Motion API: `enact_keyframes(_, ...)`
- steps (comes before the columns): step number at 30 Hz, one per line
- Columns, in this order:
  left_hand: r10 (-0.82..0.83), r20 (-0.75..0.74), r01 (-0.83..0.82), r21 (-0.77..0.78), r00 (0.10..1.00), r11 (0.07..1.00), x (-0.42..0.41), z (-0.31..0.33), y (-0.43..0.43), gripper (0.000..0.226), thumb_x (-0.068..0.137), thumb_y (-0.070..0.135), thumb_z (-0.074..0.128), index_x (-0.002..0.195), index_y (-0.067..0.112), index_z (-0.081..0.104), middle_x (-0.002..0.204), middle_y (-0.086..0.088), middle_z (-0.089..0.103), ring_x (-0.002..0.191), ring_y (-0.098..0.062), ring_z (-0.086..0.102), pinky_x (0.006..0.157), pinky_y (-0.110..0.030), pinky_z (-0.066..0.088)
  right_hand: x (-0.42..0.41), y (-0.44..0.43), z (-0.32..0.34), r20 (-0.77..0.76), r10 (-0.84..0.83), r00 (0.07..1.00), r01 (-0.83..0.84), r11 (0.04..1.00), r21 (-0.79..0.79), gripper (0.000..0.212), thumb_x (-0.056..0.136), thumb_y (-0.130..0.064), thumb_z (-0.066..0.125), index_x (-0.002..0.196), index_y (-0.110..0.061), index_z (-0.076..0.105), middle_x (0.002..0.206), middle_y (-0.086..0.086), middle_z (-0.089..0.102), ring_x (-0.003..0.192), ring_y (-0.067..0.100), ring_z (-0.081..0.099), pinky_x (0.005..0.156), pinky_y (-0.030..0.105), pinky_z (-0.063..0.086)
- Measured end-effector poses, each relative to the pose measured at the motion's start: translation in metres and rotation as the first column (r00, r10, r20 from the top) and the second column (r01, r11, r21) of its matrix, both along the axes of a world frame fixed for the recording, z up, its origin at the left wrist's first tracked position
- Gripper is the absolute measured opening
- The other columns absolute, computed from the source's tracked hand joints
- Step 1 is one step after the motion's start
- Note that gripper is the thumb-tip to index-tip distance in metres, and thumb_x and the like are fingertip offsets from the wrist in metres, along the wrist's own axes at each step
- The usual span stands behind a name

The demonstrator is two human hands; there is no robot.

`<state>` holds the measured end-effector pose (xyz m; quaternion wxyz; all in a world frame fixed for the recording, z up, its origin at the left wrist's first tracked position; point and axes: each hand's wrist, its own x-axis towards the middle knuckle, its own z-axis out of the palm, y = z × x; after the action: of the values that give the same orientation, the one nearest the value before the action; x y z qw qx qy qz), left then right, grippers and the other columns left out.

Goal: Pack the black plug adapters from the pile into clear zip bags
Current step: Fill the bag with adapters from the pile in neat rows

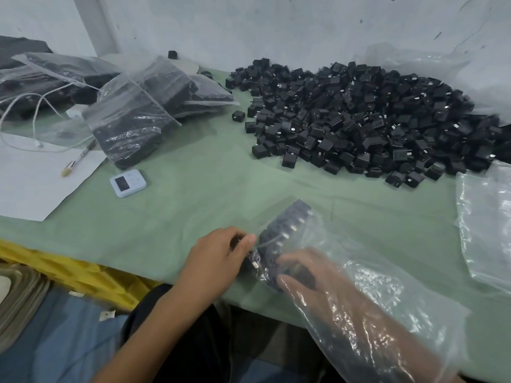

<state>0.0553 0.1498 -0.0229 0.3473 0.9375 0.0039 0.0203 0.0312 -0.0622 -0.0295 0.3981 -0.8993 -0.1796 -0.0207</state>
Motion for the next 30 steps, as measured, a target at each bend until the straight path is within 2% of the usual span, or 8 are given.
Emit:
enact_keyframes(5,-0.027,0.050,0.025,0.047,0.998,0.999,-0.010,-0.003,-0.005,0.025,0.098,0.049,0.051,0.105,0.031,0.067,0.097,0.014,0.063,0.090,-0.007,0.058,0.084,-0.032,0.047,-0.001,0.004,-0.002,-0.155,0.046,0.987,-0.031,0.995,0.098,0.023,0.085,-0.051,0.067,0.101,-0.067,0.059,0.100,-0.035,0.064,0.091,-0.006,0.065,0.076,0.017,0.055)
enact_keyframes(8,-0.009,0.054,0.006,0.051,0.999,0.999,-0.010,-0.003,-0.002,0.028,0.098,0.051,0.050,0.099,0.030,0.068,0.092,0.014,0.064,0.087,-0.004,0.056,0.081,-0.028,0.046,-0.001,-0.001,0.003,-0.203,0.092,0.975,-0.093,0.996,0.007,0.032,0.094,-0.040,0.062,0.125,-0.049,0.058,0.100,-0.032,0.061,0.094,-0.022,0.055,0.073,0.000,0.043)
enact_keyframes(10,0.007,0.038,-0.007,0.008,0.999,1.000,-0.012,-0.004,0.000,0.030,0.096,0.053,0.050,0.097,0.030,0.070,0.087,0.016,0.065,0.085,0.000,0.058,0.077,-0.023,0.046,0.003,-0.004,0.009,-0.267,0.160,0.950,-0.192,0.977,-0.097,0.038,0.097,-0.049,0.052,0.135,-0.043,0.051,0.115,-0.032,0.054,0.097,-0.023,0.052,0.071,-0.003,0.039)
enact_keyframes(13,0.029,0.030,-0.028,-0.037,0.999,0.999,-0.016,-0.005,0.000,0.031,0.091,0.059,0.054,0.097,0.034,0.070,0.086,0.021,0.067,0.084,0.004,0.060,0.077,-0.021,0.049,0.013,0.001,0.011,-0.296,0.236,0.926,-0.308,0.924,-0.228,0.049,0.098,-0.056,0.041,0.146,-0.044,0.037,0.128,-0.028,0.047,0.110,-0.006,0.050,0.088,0.009,0.039)
enact_keyframes(17,0.103,0.029,-0.103,-0.007,0.994,0.995,-0.004,-0.004,-0.002,0.031,0.089,0.064,0.054,0.096,0.036,0.065,0.086,0.017,0.064,0.082,0.001,0.059,0.078,-0.026,0.048,0.020,0.006,0.004,-0.318,0.330,0.889,-0.398,0.900,-0.178,0.039,0.101,-0.052,0.042,0.139,-0.053,0.033,0.127,-0.029,0.050,0.108,-0.001,0.056,0.093,0.025,0.049)
enact_keyframes(21,-0.026,0.058,0.024,0.040,0.998,0.999,0.005,-0.009,-0.010,0.025,0.099,0.048,0.048,0.104,0.032,0.066,0.090,0.014,0.056,0.085,-0.004,0.052,0.075,-0.022,0.036,0.016,-0.001,-0.005,-0.233,0.269,0.935,-0.311,0.935,-0.170,0.046,0.096,-0.058,0.044,0.141,-0.054,0.035,0.131,-0.038,0.039,0.118,-0.004,0.048,0.101,0.026,0.044)
enact_keyframes(26,-0.035,0.102,0.039,-0.030,0.994,0.999,0.004,-0.016,-0.010,0.040,0.095,0.059,0.041,0.113,0.033,0.066,0.095,0.021,0.057,0.091,0.003,0.051,0.080,-0.020,0.038,0.005,0.001,-0.015,-0.109,0.092,0.990,-0.097,0.994,-0.044,0.046,0.083,-0.066,0.046,0.129,-0.059,0.045,0.115,-0.039,0.048,0.108,-0.012,0.050,0.088,0.021,0.044)
enact_keyframes(30,-0.102,0.089,0.095,0.081,0.991,0.992,0.003,-0.016,-0.018,0.064,0.091,0.064,0.030,0.130,0.024,0.060,0.103,0.007,0.051,0.101,-0.017,0.052,0.090,-0.029,0.041,0.007,0.010,-0.024,-0.022,0.054,0.998,-0.054,0.998,-0.016,0.038,0.080,-0.067,0.058,0.111,-0.080,0.041,0.117,-0.044,0.044,0.109,-0.016,0.048,0.078,0.016,0.041)
